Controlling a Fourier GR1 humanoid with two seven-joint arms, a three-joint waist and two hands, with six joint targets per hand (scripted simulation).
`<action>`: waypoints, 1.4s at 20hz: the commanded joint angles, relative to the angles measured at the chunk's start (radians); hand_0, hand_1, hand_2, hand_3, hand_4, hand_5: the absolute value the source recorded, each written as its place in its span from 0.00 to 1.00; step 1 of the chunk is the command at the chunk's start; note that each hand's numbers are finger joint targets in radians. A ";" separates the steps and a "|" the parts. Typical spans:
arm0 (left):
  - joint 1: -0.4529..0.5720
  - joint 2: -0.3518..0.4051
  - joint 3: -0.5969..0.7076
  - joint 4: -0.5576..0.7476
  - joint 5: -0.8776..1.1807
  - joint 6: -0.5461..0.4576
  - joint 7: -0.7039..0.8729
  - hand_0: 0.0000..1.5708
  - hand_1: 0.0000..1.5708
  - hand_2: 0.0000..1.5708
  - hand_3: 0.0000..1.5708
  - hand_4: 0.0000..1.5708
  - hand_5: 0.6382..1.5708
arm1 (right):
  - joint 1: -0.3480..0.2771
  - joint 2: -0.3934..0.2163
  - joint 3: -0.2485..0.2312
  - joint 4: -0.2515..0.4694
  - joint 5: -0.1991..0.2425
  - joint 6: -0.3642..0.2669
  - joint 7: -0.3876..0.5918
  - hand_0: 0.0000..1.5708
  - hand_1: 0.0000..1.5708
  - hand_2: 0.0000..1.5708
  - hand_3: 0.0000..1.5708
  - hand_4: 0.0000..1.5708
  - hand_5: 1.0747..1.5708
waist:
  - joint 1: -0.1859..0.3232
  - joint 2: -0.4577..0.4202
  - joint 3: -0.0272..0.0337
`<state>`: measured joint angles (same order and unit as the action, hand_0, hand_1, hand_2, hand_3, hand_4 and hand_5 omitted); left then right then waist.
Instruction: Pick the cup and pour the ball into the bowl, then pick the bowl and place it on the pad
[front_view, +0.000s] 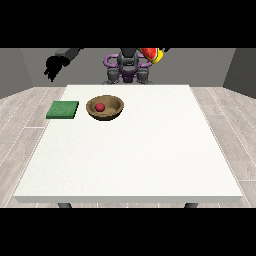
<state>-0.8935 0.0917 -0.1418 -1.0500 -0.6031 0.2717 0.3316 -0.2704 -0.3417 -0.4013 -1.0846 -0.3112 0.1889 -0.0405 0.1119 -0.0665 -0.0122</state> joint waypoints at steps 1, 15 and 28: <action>0.002 0.010 0.217 -0.106 0.311 -0.093 -0.087 0.00 0.00 0.00 0.00 0.68 1.00 | 0.006 0.021 -0.006 0.014 0.016 -0.050 -0.009 0.00 0.00 0.00 0.00 0.49 0.97 | 0.067 0.035 0.0012; 0.003 0.326 0.502 -0.128 0.740 -0.563 -0.142 0.00 0.00 0.00 0.00 0.65 0.99 | -0.042 0.169 0.006 0.202 0.027 -0.079 -0.267 0.00 0.00 0.00 0.00 0.45 0.99 | 0.113 0.224 0.0131; 0.068 0.437 0.561 -0.214 0.845 -0.603 -0.111 0.00 0.00 0.00 0.00 0.65 0.96 | -0.247 0.124 -0.014 0.456 0.026 -0.092 -0.408 0.00 0.00 0.00 0.00 0.32 0.96 | 0.096 0.325 0.0136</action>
<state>-0.7994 0.5003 0.4054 -1.2403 0.2066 -0.3197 0.2079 -0.4358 -0.1940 -0.3915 -0.6958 -0.2751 0.1042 -0.3971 0.1970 0.1887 0.0012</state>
